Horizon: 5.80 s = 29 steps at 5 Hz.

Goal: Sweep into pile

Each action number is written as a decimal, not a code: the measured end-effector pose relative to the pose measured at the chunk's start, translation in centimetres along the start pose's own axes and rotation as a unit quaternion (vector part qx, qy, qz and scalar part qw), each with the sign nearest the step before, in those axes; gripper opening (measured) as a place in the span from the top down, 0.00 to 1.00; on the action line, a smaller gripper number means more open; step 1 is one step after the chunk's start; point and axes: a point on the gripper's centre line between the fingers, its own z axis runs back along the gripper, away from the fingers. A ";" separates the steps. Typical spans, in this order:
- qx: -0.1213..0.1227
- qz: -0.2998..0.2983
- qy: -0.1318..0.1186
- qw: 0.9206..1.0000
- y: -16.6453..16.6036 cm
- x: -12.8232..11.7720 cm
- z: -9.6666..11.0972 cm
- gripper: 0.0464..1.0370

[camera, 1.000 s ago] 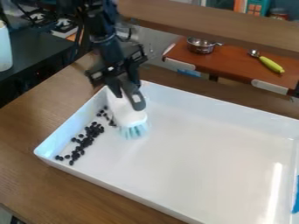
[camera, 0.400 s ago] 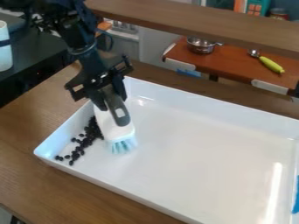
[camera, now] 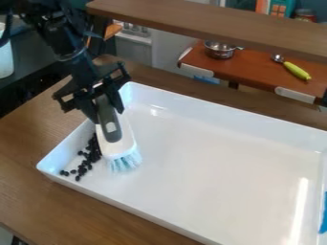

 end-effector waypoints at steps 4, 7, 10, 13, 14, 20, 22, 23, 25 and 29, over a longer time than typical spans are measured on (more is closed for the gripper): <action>-0.031 0.074 0.055 0.995 -0.8 -1.1 1.7 0.56; -0.057 -0.009 0.038 0.998 -9.8 -6.4 2.4 0.56; -0.049 -0.156 0.075 0.984 -16.3 -14.4 1.0 0.56; -0.047 -0.260 0.084 0.961 -18.1 -20.4 0.7 0.56; -0.047 -0.289 0.078 0.953 -18.4 -22.1 -0.1 0.56; 0.023 -0.334 0.042 0.941 -17.4 -22.6 -2.5 0.56; 0.094 -0.301 0.012 0.949 -11.3 -14.7 -0.4 0.56; 0.101 -0.293 -0.011 0.951 -8.0 -11.0 0.8 0.56; 0.075 -0.305 -0.020 0.949 -1.4 -4.0 2.5 0.56; -0.045 -0.266 0.044 0.962 -14.6 -9.6 3.7 0.56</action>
